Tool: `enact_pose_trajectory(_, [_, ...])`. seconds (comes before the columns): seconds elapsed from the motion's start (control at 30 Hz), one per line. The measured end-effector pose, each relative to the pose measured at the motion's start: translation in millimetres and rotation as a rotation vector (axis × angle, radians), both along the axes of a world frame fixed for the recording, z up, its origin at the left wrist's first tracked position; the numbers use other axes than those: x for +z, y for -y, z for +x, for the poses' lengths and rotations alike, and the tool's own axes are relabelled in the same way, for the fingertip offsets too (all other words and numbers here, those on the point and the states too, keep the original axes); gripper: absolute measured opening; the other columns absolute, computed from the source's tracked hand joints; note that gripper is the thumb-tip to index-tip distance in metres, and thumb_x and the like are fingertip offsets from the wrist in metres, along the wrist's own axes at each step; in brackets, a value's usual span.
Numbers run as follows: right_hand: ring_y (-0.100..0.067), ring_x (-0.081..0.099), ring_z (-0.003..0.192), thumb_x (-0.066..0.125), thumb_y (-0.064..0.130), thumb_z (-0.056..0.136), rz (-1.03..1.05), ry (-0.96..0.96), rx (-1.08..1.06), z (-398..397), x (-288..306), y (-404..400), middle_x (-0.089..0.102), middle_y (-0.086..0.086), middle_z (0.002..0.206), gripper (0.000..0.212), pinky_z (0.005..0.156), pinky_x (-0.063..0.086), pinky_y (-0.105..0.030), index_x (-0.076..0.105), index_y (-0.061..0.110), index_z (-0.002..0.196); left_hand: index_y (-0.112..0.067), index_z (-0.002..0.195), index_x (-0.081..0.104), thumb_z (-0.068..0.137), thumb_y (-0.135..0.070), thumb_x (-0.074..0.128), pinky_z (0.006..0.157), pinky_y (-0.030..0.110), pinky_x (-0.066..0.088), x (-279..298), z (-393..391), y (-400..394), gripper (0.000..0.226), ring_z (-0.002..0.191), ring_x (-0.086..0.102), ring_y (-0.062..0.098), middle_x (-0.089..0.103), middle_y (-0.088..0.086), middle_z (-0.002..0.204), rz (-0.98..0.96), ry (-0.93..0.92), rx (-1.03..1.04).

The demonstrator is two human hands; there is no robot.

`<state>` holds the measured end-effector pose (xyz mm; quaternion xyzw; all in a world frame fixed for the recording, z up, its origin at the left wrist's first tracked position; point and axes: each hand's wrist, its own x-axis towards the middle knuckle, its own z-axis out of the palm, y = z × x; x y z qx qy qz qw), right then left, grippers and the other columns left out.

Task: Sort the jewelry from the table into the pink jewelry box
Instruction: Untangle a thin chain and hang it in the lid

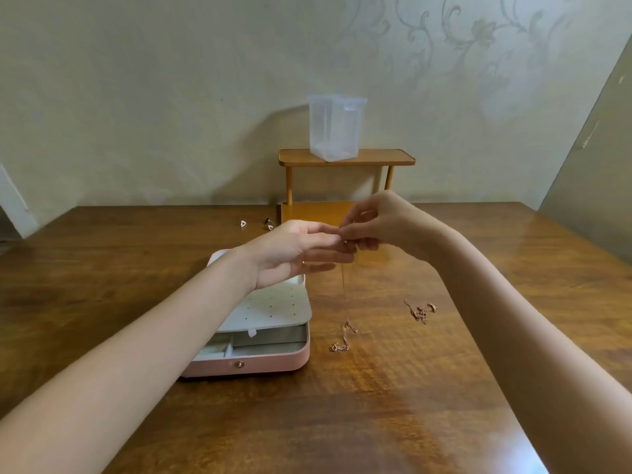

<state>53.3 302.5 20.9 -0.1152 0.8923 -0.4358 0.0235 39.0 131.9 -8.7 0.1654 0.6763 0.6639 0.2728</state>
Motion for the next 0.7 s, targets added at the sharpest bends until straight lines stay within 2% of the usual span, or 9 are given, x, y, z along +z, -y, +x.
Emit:
enact_pose_trajectory(0.07, [-0.01, 0.06, 0.063, 0.067, 0.012, 0.082, -0.056, 0.046, 0.015, -3, -1, -1, 0.066, -0.006, 0.075, 0.012, 0.059, 0.05, -0.018, 0.068, 0.003, 0.09, -0.008, 0.108, 0.063, 0.087, -0.009, 0.061, 0.083, 0.024, 0.054, -3, -2, 1, 0.021, 0.087, 0.07, 0.014, 0.071, 0.01, 0.097, -0.018, -0.056, 0.075])
enact_pose_trajectory(0.13, [-0.008, 0.064, 0.067, 0.066, 0.008, 0.082, -0.092, 0.097, 0.051, -4, -6, -2, 0.068, -0.005, 0.078, 0.01, 0.062, 0.051, -0.016, 0.069, 0.005, 0.091, -0.004, 0.101, 0.065, 0.085, -0.006, 0.062, 0.071, 0.02, 0.057, -8, -4, 0, 0.017, 0.071, 0.068, 0.008, 0.07, 0.008, 0.084, -0.049, -0.083, 0.147])
enact_pose_trajectory(0.3, [-0.009, 0.06, 0.059, 0.064, 0.001, 0.084, -0.244, -0.075, -0.065, -11, -17, 2, 0.064, -0.007, 0.07, 0.006, 0.057, 0.051, -0.016, 0.066, 0.006, 0.081, -0.004, 0.1, 0.068, 0.094, -0.017, 0.053, 0.058, 0.017, 0.051, -17, -2, -13, 0.021, 0.049, 0.05, 0.002, 0.057, -0.003, 0.063, -0.124, -0.041, 0.147])
enact_pose_trajectory(0.4, [-0.012, 0.059, 0.056, 0.061, -0.002, 0.085, -0.375, -0.171, -0.255, -23, -19, 0, 0.063, -0.008, 0.068, 0.012, 0.053, 0.049, -0.018, 0.061, 0.008, 0.078, -0.007, 0.097, 0.069, 0.096, -0.021, 0.049, 0.055, 0.017, 0.044, -15, 0, -16, 0.025, 0.046, 0.038, 0.003, 0.048, -0.008, 0.053, -0.142, -0.032, 0.035])
enact_pose_trajectory(0.53, [-0.013, 0.056, 0.055, 0.051, -0.002, 0.088, -0.256, -0.281, -0.522, -39, -23, -17, 0.061, -0.007, 0.071, 0.01, 0.052, 0.05, -0.022, 0.059, 0.005, 0.09, -0.007, 0.1, 0.069, 0.095, -0.02, 0.049, 0.049, 0.015, 0.04, -1, -5, 0, 0.025, 0.046, 0.032, 0.004, 0.045, -0.007, 0.055, -0.1, -0.004, 0.04])
enact_pose_trajectory(0.63, [-0.015, 0.057, 0.057, 0.045, -0.002, 0.09, -0.201, -0.287, -0.629, -48, -29, -28, 0.061, -0.012, 0.082, 0.014, 0.063, 0.054, -0.03, 0.056, 0.004, 0.096, -0.005, 0.098, 0.068, 0.094, -0.019, 0.05, 0.045, 0.014, 0.035, 12, -9, 17, 0.023, 0.046, 0.03, 0.003, 0.042, -0.007, 0.054, -0.055, 0.007, 0.098])
enact_pose_trajectory(0.7, [-0.025, 0.063, 0.071, 0.043, -0.002, 0.088, -0.175, -0.27, -0.689, -54, -35, -33, 0.063, -0.017, 0.094, 0.016, 0.074, 0.056, -0.04, 0.055, 0.007, 0.096, -0.007, 0.092, 0.067, 0.091, -0.019, 0.052, 0.043, 0.012, 0.034, 21, -11, 29, 0.019, 0.045, 0.03, 0.003, 0.04, -0.008, 0.054, 0.064, 0.051, 0.156])
